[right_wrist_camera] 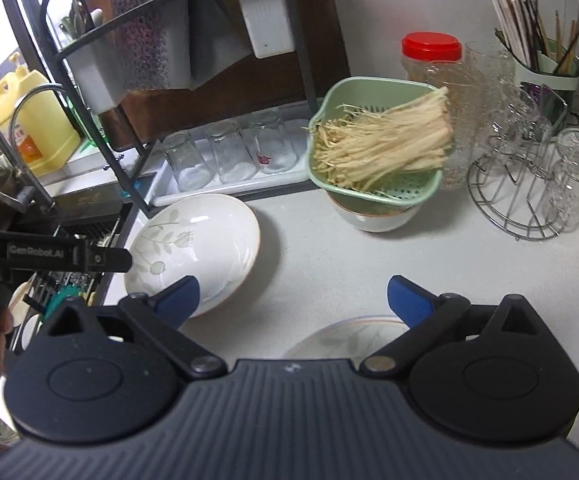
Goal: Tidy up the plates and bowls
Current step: 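Move both grippers to the small leaf plate by the glass rack and grasp its rim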
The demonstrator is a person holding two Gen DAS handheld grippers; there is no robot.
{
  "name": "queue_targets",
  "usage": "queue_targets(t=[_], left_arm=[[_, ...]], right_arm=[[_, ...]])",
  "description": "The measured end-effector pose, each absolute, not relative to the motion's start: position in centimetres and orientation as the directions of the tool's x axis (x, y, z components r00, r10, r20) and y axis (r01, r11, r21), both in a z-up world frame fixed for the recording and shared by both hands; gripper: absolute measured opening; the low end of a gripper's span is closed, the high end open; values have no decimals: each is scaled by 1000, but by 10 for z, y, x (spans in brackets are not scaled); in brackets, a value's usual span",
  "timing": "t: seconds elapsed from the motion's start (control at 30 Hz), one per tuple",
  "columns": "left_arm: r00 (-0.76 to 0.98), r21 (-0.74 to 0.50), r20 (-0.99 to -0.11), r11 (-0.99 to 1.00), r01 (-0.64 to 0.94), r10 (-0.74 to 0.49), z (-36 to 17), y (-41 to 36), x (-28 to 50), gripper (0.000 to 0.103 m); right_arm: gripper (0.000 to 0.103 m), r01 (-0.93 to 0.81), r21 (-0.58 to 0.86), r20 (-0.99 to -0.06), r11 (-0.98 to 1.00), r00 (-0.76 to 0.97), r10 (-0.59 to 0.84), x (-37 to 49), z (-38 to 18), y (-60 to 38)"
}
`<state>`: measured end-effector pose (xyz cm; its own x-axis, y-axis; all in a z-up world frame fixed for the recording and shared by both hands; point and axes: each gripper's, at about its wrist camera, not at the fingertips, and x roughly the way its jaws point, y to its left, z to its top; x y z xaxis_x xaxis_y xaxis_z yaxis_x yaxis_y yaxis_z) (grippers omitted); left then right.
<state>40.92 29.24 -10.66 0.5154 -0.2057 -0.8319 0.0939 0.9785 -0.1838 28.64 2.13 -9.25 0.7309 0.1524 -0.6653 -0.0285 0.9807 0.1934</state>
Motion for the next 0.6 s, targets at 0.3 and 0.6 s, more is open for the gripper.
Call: queue_targets(t=[0.3, 0.6], left_arm=[[508, -204, -836, 977, 62, -207, -124, 313, 440, 93], [488, -249, -836, 966, 70, -251, -145, 330, 466, 92]], right_arm=[[89, -61, 215, -684, 975, 704, 194, 310, -100, 48], [75, -27, 216, -757, 976, 627, 185, 335, -121, 63]])
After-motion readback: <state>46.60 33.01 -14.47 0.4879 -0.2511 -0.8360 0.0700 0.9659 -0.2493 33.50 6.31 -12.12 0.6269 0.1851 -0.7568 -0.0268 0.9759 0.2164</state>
